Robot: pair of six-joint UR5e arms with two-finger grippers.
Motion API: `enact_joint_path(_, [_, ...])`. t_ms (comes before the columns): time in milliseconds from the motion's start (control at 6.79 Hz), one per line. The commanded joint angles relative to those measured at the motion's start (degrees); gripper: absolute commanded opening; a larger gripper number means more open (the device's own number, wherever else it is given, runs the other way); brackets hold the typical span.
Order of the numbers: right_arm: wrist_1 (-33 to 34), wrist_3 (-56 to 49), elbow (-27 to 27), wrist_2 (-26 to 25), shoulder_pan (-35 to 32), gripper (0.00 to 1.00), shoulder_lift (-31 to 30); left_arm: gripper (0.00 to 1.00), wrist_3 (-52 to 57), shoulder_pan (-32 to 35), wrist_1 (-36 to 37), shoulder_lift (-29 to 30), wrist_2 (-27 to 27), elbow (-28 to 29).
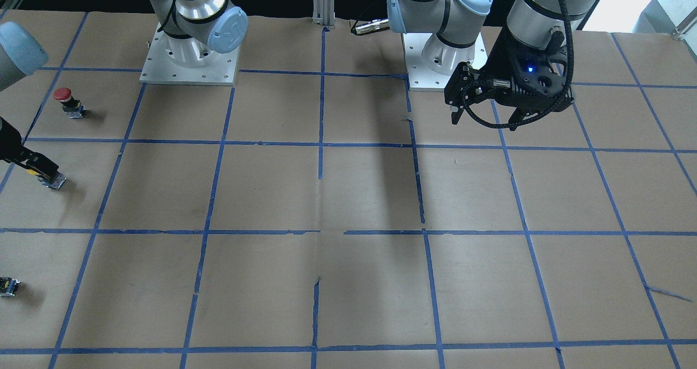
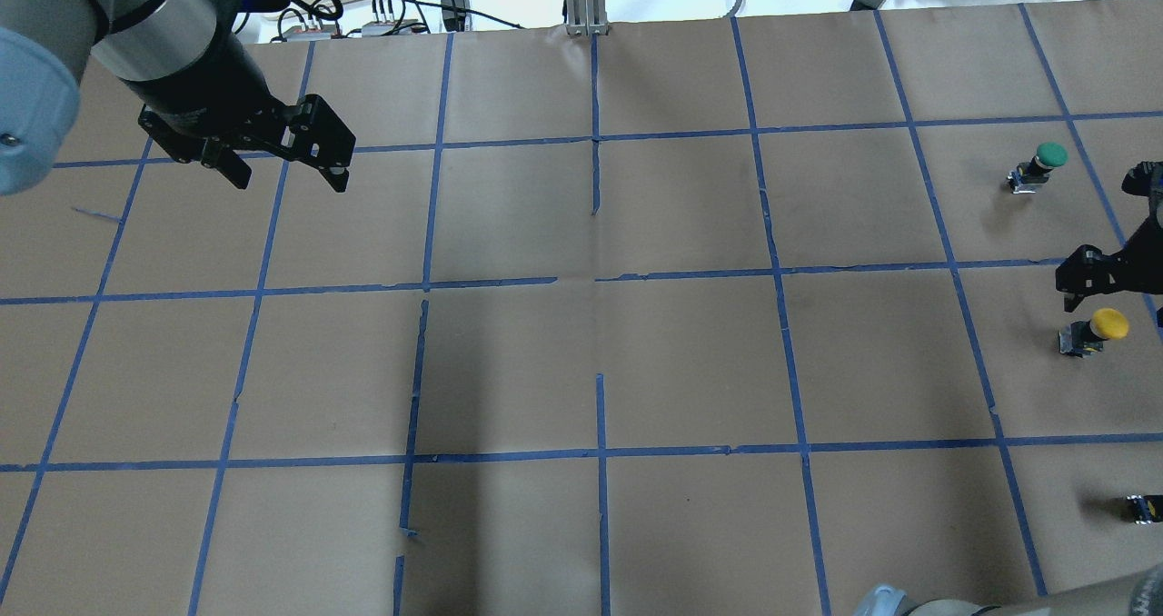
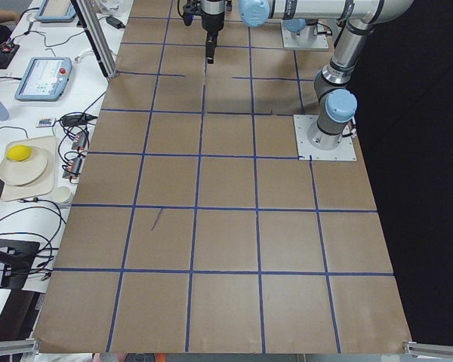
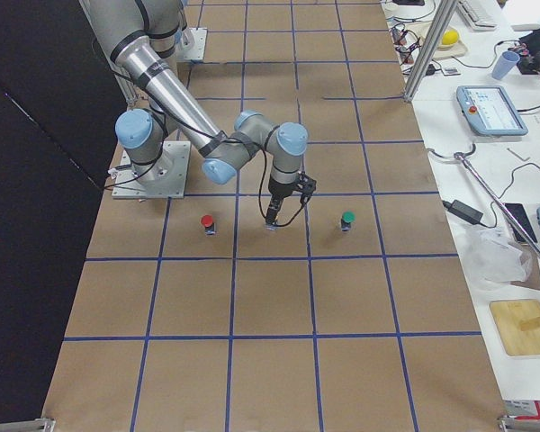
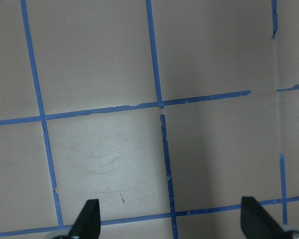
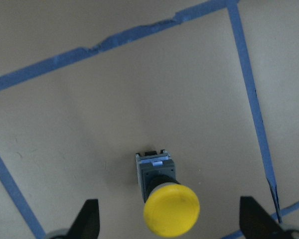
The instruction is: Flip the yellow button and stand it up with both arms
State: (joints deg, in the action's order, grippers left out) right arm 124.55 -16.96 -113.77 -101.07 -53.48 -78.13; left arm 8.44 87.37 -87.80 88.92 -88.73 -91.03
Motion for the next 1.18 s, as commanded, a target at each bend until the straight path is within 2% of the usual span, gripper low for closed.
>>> enact_joint_path(0, [-15.3,0.5,12.3,0.1,-6.1,1.00,-0.1,1.00,0.0,0.0,0.0,0.0,0.1,0.0])
enact_joint_path(295, [-30.9,5.2,25.6,0.0,-15.5,0.99,-0.5,1.00,0.0,0.0,0.0,0.1,0.0,0.0])
enact_joint_path(442, [-38.2,8.1,30.7,1.7,-19.4,0.99,-2.3,1.00,0.0,0.0,0.2,0.2,0.1,0.0])
enact_joint_path(589, [-41.9,12.1,33.9,5.8,-24.5,0.99,-3.4,1.00,0.0,0.0,0.2,0.2,0.1,-0.1])
enact_joint_path(884, [-44.4,25.6,34.2,7.4,-36.5,0.99,-4.4,1.00,-0.4,-0.4,-0.4,0.3,0.2,0.5])
enact_joint_path(1031, [-44.0,25.9,33.9,8.9,-40.1,0.99,-4.5,1.00,-0.4,-1.1,-3.8,0.5,0.3,0.9])
